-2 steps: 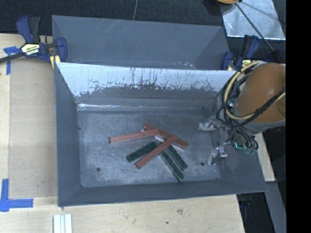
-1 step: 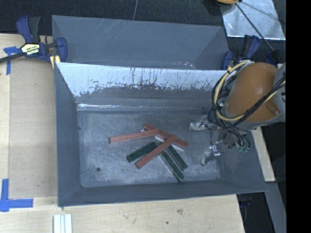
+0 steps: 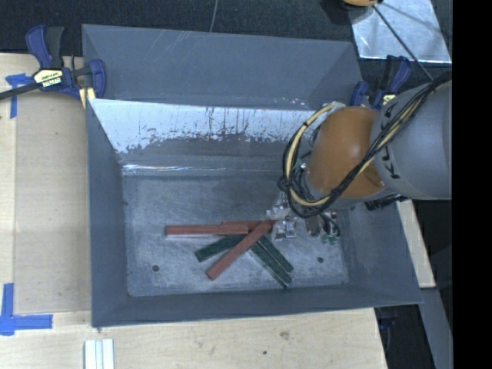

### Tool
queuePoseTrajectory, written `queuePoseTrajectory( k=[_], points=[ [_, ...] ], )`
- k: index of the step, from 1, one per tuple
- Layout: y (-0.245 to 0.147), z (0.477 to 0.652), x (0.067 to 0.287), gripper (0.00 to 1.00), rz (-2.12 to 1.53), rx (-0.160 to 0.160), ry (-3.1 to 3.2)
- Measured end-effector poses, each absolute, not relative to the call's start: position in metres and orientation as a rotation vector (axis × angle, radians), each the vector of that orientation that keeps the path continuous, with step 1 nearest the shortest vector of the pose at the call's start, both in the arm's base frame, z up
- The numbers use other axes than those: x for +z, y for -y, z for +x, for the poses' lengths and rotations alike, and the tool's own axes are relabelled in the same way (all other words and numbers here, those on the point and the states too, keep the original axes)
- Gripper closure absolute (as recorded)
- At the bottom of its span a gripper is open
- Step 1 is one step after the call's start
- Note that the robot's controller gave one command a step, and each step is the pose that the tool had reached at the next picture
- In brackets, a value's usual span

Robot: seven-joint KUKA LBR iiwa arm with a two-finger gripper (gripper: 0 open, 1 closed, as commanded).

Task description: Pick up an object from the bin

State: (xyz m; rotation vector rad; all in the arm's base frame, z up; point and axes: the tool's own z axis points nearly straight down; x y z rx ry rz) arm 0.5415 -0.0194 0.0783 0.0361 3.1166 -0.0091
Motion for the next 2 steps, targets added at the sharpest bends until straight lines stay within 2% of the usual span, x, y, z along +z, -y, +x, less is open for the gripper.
queuePoseTrajectory(
  k=[2],
  points=[
    [0.0194, 0.5415, 0.0784, 1.0, 0.035, -0.009, -3.117]
  ],
)
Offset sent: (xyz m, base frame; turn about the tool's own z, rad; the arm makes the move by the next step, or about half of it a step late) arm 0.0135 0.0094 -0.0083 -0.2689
